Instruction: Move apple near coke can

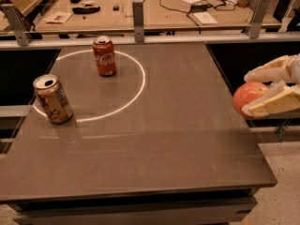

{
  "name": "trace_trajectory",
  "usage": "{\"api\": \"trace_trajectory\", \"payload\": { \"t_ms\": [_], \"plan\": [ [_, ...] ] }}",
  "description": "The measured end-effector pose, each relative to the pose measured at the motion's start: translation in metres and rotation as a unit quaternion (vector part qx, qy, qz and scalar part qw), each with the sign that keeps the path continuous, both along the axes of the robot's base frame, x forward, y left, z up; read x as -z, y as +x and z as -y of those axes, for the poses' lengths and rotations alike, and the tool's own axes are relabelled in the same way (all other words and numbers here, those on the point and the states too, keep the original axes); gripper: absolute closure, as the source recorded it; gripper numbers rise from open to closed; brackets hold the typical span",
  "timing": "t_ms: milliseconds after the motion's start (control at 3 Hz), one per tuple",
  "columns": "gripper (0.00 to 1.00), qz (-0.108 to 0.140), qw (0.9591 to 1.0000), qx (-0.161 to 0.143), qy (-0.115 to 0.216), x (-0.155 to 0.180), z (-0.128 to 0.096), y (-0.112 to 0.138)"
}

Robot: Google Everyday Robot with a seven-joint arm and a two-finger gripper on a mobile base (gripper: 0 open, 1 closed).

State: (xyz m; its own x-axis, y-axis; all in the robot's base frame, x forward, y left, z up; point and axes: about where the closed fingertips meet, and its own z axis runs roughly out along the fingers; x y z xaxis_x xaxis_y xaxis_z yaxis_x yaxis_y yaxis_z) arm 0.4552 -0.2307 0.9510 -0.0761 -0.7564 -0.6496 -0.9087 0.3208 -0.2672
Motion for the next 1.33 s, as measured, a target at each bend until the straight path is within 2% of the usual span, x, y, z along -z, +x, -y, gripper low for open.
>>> {"api": "trace_trajectory", "payload": {
  "t_ms": [333,667,1000,1333],
  "plan": [
    [1.00,-0.031,0.9959,0.023,0.081,0.014,-0.006,0.020],
    [1.00,-0.051,0.9883,0.023,0.142,0.024,-0.019,0.042],
    [1.00,-0.048,0.9779,0.007,0.203,0.026,-0.065,0.074],
    [1.00,-0.048,0.9779,0.007,0.203,0.026,-0.065,0.074]
  ]
}}
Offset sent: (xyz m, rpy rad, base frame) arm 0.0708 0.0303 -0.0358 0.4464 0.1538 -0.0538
